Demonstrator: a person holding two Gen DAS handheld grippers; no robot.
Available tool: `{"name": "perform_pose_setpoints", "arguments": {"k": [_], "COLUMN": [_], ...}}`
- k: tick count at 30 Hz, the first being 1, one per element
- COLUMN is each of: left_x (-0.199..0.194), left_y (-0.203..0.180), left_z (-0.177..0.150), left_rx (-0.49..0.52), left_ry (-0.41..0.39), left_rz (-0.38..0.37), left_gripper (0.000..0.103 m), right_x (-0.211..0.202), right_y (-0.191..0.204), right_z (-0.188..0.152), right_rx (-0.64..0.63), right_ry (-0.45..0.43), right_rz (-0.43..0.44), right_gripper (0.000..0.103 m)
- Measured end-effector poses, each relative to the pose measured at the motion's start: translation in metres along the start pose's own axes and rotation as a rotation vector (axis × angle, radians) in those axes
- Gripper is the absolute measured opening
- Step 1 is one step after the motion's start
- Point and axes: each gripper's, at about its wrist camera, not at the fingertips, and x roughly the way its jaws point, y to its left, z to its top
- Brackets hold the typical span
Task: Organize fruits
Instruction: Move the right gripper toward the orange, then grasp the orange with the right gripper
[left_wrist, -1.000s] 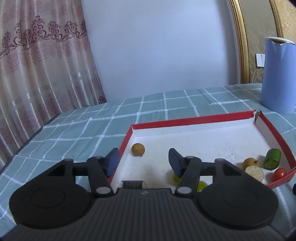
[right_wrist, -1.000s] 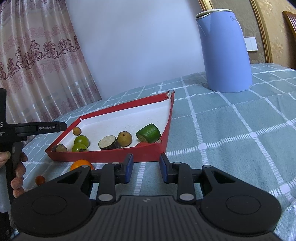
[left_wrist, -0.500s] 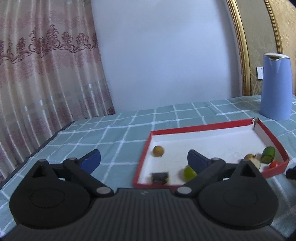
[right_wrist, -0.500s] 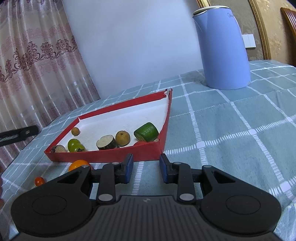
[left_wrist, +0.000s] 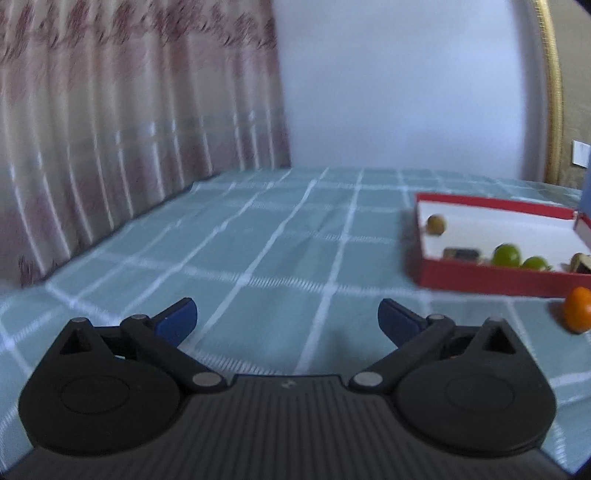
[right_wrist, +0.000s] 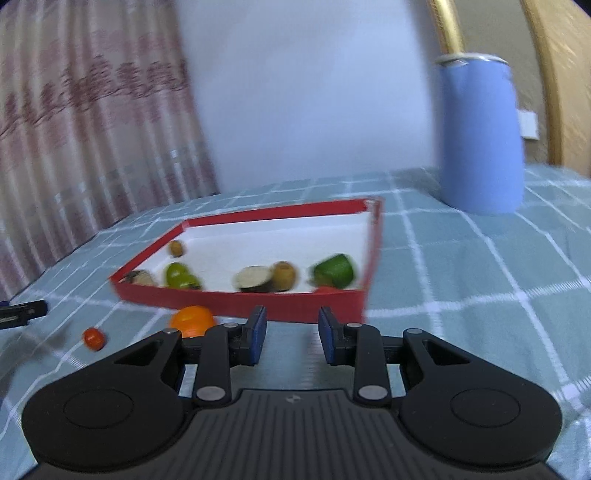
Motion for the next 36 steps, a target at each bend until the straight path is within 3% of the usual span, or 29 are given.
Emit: {"name": "perform_pose_setpoints", "arguments": {"k": [2,6,14,18,19,28,29,30,31,36], "left_x": [0.001,-0.002,0.001,0.002,0.003,0.003,0.003,0.003,0.003,0.004], "left_y": [0.005,-0.002,0.001,0.002,0.002,0.002,0.001,0.001,0.001,0.002], "left_z": [0.000,-0.002,-0.002,-0.001,-0.001,-0.001,-0.001,-0.001,-0.001,-0.001], "left_rx": [-0.028,0.010,-0.007,-0.007,-0.008,-0.011,-0.011,-0.010,-0.010,-0.011], "left_ry": [0.012,-0.002,0.003,0.002,0.004,0.011,0.011,0.012,0.011,0.009], "left_rz": [-0.021,-0.032,-0.038,-0.044,-0.044,-0.044,-0.044,-0.043,-0.042,-0.040], "left_gripper": [0.103,0.103,0.103,0.103,0.103,0.103,0.103,0.103,0.103,0.103], "right_x": [0.001,0.009,0.031,0.036,0.037,0.054,0.056,0.057,0.060,0.054], "right_y": [0.014,0.041,0.070,0.070,0.070,0.079,0.080,0.080,0.079,0.080], "right_z": [0.001,0.004,0.005,0.003,0.003,0.003,0.003,0.003,0.002,0.002], "right_rx": [-0.034,-0.092,-0.183,-0.197,-0.199,-0.237,-0.236,-0.236,-0.233,-0.228], "right_ry": [0.010,0.035,0.088,0.091,0.089,0.132,0.139,0.151,0.170,0.159], "right_rz": [0.025,0.068,0.069,0.041,0.043,0.031,0.030,0.038,0.045,0.057], "right_gripper": [0.030,0.030,0.031,0.069,0.071,0.071,0.068,0.048,0.041,0.040]}}
